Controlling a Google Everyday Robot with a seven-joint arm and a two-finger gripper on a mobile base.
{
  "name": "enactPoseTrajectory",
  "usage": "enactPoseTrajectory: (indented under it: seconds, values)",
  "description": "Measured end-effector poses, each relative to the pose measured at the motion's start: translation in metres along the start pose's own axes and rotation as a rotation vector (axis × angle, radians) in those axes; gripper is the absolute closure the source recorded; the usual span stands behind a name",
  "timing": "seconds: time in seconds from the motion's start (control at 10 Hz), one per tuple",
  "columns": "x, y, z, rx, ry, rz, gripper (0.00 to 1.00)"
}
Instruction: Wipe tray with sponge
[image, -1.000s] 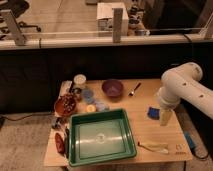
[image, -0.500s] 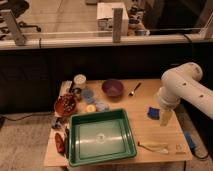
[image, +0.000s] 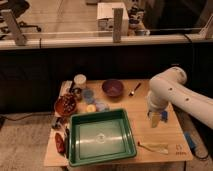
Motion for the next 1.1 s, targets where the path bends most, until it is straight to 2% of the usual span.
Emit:
enactPoseTrajectory:
  seconds: [0.2,0.6,0.9,1.1]
  values:
    - [0.000,0.000,0.006,0.001,-0.004,-0.010,0.20]
    - [-0.045,0.011,0.019,-0.004,-0.023,-0.051,0.20]
    - [-0.044,0.009,0.026,-0.006,-0.029,-0.099,0.20]
    - [-0.046,0.020,0.028,-0.015,-0.033,-0.118,0.20]
